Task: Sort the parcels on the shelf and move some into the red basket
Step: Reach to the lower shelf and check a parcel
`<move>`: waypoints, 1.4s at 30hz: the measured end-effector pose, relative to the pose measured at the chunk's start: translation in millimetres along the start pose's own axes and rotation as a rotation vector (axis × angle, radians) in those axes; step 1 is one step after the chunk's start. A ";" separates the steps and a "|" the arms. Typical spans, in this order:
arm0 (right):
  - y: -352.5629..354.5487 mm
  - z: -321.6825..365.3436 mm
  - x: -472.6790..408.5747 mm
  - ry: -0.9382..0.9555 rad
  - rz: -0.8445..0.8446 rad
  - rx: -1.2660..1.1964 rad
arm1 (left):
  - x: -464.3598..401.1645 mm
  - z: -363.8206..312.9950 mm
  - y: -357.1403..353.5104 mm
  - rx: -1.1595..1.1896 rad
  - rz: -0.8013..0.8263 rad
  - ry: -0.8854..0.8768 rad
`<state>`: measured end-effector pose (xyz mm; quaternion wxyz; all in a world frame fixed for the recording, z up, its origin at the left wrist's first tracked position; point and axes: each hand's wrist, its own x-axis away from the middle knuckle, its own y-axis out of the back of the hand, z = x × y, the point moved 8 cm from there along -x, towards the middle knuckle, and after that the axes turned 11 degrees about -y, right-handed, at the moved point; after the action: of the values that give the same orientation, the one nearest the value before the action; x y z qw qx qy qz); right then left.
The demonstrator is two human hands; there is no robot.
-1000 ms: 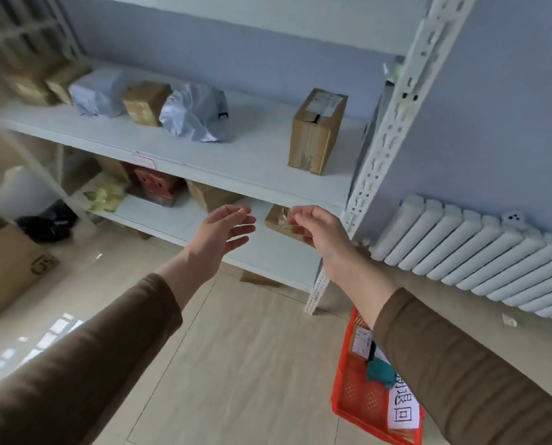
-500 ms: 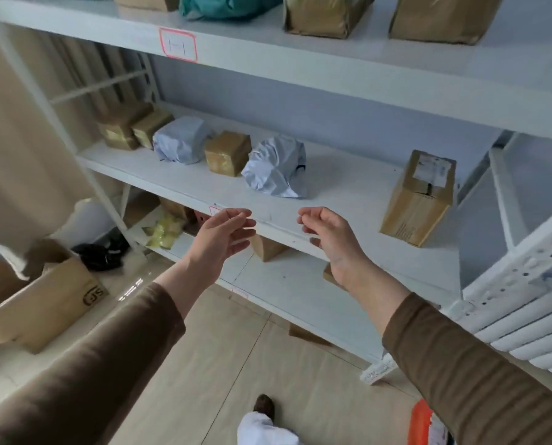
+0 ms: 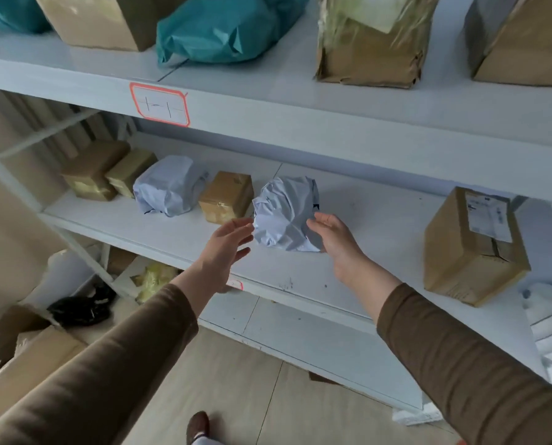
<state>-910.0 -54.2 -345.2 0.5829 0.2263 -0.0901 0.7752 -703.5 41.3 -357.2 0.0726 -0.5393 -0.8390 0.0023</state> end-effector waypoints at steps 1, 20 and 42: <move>-1.3 0.4 -9.1 -0.016 -0.017 -0.008 | -16.6 3.0 -2.1 -0.013 0.025 0.009; -61.5 -20.0 -85.9 -0.324 -0.294 -0.319 | -167.0 56.8 -22.7 -0.076 0.468 0.356; -72.9 28.6 133.7 0.296 -0.510 0.453 | 33.5 26.4 -9.0 0.436 0.678 0.531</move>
<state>-863.3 71.8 -268.1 0.6992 0.2503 0.2283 0.6295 -728.6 69.9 -378.6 0.3909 -0.7366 -0.5483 0.0637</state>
